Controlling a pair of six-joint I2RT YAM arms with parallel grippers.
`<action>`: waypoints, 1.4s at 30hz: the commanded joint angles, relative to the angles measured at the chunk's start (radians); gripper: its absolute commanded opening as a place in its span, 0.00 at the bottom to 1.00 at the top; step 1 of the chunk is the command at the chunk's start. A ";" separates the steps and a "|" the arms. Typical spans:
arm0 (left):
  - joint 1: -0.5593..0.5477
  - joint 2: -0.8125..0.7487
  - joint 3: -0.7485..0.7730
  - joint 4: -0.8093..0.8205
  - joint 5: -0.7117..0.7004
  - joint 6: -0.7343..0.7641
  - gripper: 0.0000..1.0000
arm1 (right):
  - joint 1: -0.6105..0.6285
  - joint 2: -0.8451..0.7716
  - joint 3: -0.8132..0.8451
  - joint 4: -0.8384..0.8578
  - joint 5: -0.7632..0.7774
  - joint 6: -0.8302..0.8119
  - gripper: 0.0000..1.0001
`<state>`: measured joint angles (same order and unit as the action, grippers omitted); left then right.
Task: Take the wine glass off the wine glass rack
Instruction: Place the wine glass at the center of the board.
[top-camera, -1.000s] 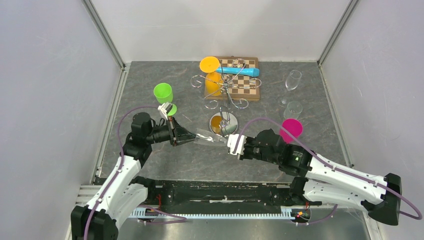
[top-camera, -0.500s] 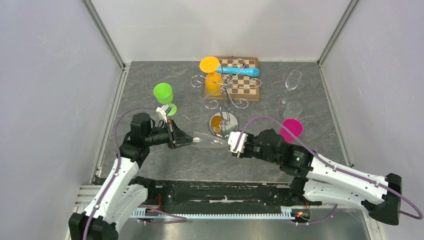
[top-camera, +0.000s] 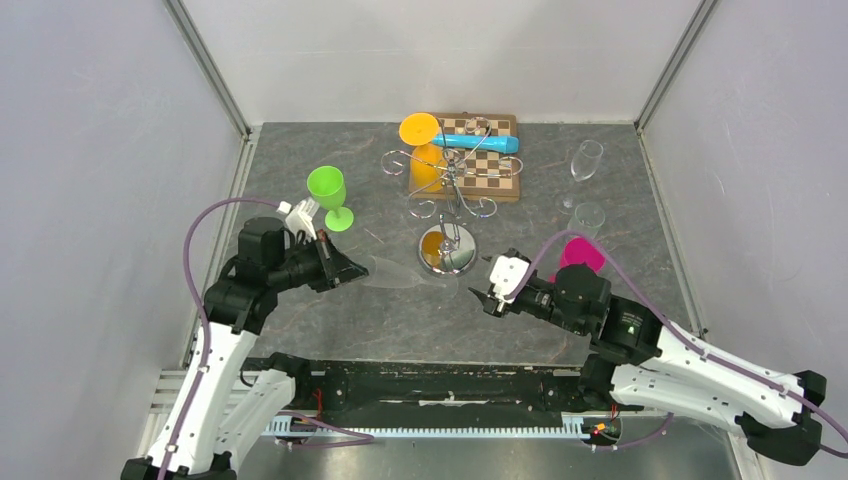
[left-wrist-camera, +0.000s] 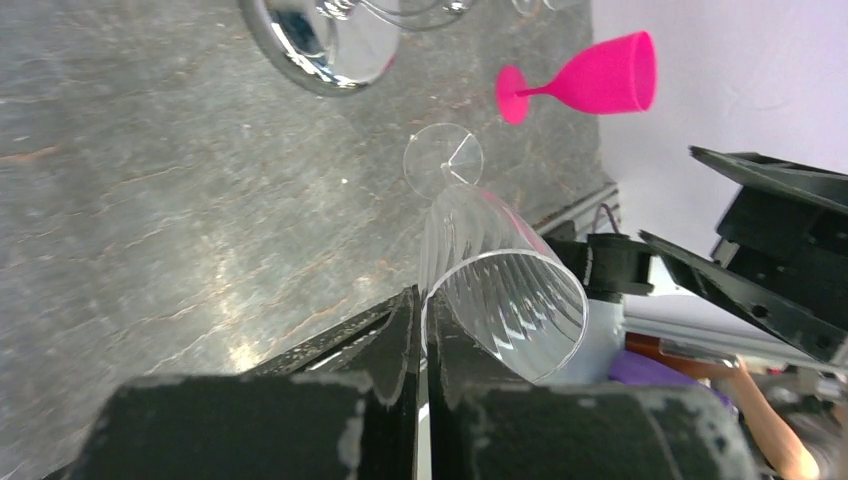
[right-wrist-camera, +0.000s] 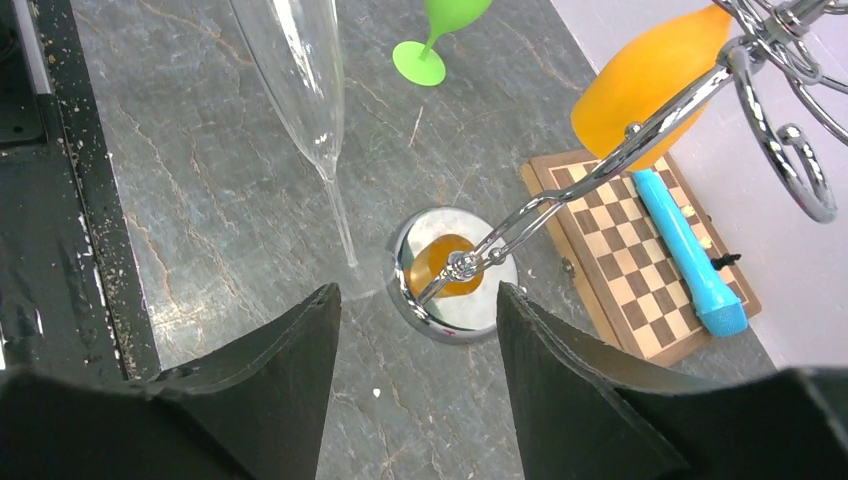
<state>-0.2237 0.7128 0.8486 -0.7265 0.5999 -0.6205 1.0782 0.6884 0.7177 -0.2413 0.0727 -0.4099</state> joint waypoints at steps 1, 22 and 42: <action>0.003 0.008 0.102 -0.146 -0.181 0.120 0.02 | 0.002 -0.018 -0.013 0.042 0.022 0.057 0.62; 0.003 0.214 0.362 -0.357 -0.825 0.290 0.02 | 0.001 0.066 0.051 -0.029 0.176 0.346 0.88; 0.003 0.542 0.578 -0.386 -0.886 0.312 0.02 | 0.000 0.023 -0.039 0.014 0.052 0.396 0.98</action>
<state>-0.2237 1.2270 1.3693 -1.1225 -0.2592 -0.3660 1.0779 0.7258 0.6933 -0.2722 0.1513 -0.0380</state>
